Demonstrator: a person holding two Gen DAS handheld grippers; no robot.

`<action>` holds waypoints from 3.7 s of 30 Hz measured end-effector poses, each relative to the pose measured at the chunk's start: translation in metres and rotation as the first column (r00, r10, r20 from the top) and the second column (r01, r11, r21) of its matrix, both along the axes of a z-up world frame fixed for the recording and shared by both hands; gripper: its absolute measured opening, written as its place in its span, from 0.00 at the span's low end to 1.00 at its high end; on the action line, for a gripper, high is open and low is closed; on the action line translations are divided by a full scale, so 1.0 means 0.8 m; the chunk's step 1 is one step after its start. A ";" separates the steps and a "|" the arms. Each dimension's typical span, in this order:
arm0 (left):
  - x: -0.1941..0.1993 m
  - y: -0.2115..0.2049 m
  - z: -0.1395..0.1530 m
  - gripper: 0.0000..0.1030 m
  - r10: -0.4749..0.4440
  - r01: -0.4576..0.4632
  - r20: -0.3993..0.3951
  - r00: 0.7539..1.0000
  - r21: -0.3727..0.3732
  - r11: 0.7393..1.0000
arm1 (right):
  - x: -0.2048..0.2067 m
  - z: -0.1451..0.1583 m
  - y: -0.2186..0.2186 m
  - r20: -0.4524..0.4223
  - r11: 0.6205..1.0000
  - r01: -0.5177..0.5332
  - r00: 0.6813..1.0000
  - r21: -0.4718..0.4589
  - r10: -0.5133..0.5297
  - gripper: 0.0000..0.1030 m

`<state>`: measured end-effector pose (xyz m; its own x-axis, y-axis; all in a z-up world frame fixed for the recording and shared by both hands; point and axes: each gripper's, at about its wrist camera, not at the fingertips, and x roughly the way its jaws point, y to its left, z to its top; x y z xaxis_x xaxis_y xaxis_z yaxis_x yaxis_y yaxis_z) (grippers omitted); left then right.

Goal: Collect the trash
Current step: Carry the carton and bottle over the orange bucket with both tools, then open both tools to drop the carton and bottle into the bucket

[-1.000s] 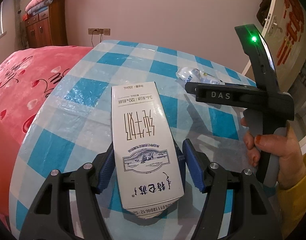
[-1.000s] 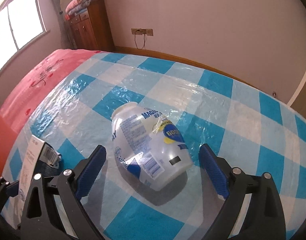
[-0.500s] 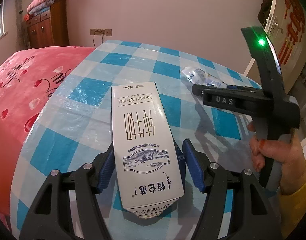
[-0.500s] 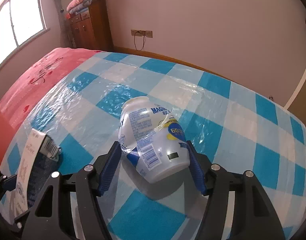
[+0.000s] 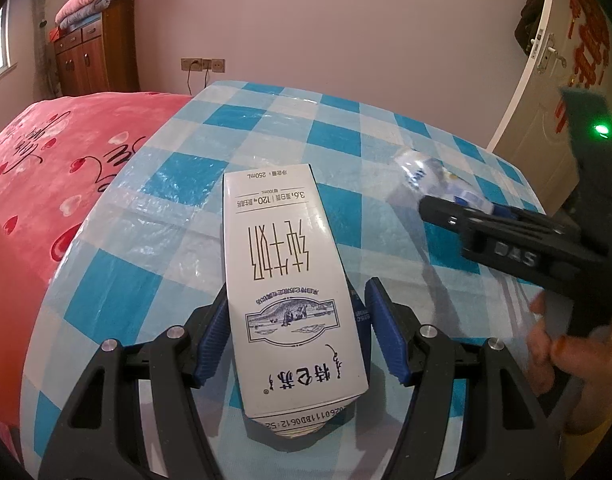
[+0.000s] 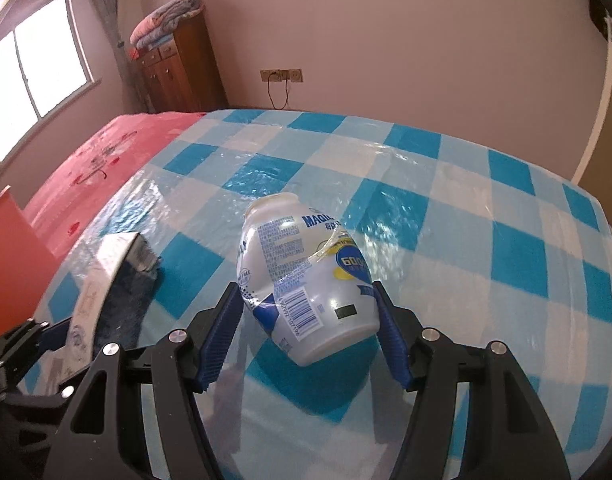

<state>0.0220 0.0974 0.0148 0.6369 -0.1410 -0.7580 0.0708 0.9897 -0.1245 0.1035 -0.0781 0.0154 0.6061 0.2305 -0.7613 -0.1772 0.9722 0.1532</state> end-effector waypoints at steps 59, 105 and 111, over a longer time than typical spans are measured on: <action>-0.165 0.111 0.149 0.64 0.075 -0.092 0.242 0.967 0.059 0.994 | -0.206 0.102 0.107 0.049 0.990 -0.134 0.990 0.053 0.131 0.63; -0.152 0.340 0.134 0.91 0.429 -0.463 0.212 0.878 0.149 0.874 | -0.112 0.163 0.364 0.154 0.900 -0.435 0.892 0.033 0.425 0.87; -0.155 0.328 0.136 0.94 0.435 -0.471 0.222 0.873 0.150 0.869 | -0.115 0.156 0.317 0.137 0.932 -0.353 0.930 0.081 0.340 0.88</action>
<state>-0.1016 0.3596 0.1239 0.7189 0.3330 -0.6102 -0.3885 0.9204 0.0445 0.0113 0.1757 0.1400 0.5585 0.5153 -0.6501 -0.5232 0.8270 0.2060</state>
